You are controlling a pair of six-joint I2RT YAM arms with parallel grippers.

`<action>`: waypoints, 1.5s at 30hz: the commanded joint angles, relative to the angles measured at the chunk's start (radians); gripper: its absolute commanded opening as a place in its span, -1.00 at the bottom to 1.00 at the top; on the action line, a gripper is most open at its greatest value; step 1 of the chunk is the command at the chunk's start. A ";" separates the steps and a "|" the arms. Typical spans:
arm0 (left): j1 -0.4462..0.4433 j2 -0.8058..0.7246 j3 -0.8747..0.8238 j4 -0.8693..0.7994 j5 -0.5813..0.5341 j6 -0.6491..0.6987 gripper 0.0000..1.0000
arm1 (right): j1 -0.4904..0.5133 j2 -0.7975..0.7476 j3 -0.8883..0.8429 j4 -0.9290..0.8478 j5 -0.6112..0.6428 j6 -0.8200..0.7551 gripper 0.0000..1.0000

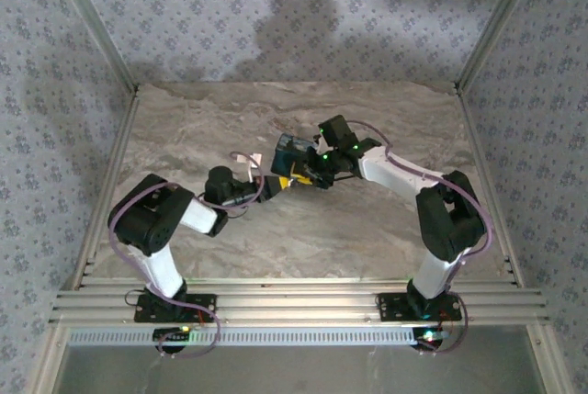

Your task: Unlock a padlock with a key

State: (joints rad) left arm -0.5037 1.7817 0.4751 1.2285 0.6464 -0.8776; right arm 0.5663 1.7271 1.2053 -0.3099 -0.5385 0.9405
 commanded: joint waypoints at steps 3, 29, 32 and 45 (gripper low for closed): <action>-0.052 0.033 0.099 0.121 -0.036 0.092 -1.00 | 0.015 0.016 -0.003 0.070 -0.176 0.026 -1.00; -0.020 0.112 0.296 0.106 0.045 -0.017 -1.00 | -0.038 -0.018 0.046 -0.120 -0.181 -0.058 -1.00; -0.022 0.078 0.303 0.041 0.084 0.015 -1.00 | -0.043 -0.012 0.062 -0.172 -0.177 -0.121 -1.00; -0.001 0.111 0.264 0.079 0.098 0.048 -1.00 | -0.006 0.074 0.199 -0.380 -0.141 -0.263 -1.00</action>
State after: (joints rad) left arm -0.5011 1.8984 0.7059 1.1408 0.8001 -0.8234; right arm 0.4889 1.7836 1.3819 -0.5671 -0.5510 0.7403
